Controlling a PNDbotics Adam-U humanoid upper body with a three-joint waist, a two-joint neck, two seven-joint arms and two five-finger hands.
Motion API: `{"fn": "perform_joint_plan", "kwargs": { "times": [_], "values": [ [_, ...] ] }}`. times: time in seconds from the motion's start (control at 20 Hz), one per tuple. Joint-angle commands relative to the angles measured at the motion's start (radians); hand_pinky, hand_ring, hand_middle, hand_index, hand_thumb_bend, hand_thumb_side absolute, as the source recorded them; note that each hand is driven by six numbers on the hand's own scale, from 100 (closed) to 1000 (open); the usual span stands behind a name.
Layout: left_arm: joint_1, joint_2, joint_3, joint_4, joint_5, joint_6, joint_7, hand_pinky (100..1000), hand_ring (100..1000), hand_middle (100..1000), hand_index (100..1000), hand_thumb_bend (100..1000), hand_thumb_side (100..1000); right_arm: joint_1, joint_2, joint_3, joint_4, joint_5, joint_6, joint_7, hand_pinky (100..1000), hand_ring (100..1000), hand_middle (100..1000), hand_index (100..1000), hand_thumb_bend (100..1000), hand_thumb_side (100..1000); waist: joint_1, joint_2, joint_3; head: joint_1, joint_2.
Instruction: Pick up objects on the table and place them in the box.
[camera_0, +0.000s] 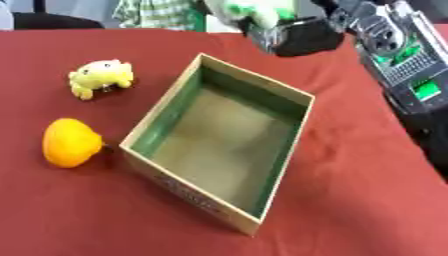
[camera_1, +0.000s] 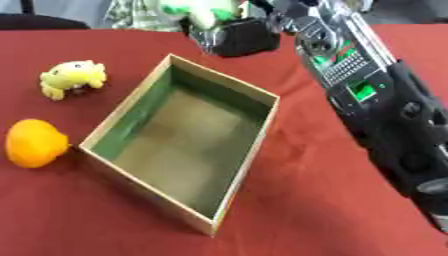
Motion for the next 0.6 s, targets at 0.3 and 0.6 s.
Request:
{"fn": "perform_joint_plan", "kwargs": {
  "times": [0.3, 0.6],
  "values": [
    [0.001, 0.032, 0.007, -0.02, 0.003, -0.001, 0.004, 563, 550, 724, 738, 100, 550, 0.026, 0.044, 0.062, 0.006, 0.092, -0.04, 0.082, 427, 543, 496, 637, 100, 420, 0.002, -0.028, -0.005, 0.01, 0.015],
    [-0.001, 0.031, 0.005, -0.02, 0.005, -0.002, 0.002, 562, 549, 724, 738, 100, 550, 0.048, 0.062, 0.11, 0.075, 0.155, -0.083, 0.124, 445, 567, 549, 656, 100, 436, 0.002, -0.027, -0.002, 0.006, 0.016]
  ]
}}
